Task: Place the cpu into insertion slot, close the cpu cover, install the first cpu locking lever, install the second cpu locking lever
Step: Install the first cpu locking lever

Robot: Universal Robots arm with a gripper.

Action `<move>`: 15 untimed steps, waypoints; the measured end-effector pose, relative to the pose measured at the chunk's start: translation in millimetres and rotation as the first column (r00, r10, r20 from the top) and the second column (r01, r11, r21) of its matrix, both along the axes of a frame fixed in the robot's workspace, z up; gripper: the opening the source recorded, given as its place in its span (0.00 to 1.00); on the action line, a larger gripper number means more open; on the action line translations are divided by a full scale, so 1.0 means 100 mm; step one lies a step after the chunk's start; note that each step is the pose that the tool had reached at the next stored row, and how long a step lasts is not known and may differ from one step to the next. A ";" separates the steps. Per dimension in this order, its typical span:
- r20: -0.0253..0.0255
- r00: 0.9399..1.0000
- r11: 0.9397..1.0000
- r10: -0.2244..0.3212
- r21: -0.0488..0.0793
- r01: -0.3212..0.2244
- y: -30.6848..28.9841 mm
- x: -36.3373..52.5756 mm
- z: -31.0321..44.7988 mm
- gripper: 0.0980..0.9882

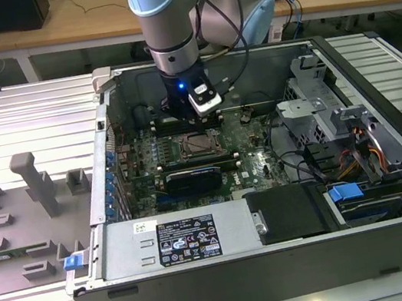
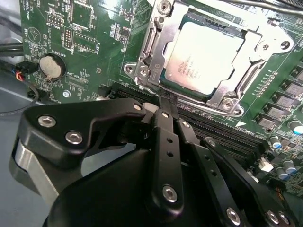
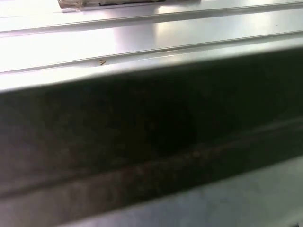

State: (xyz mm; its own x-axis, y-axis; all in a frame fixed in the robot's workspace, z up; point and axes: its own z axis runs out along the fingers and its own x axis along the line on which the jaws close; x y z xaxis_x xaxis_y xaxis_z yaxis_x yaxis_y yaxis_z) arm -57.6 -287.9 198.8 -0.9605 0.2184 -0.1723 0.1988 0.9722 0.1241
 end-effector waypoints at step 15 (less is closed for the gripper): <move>0.000 1.000 0.998 -0.001 -0.064 0.001 0.000 0.000 0.186 0.01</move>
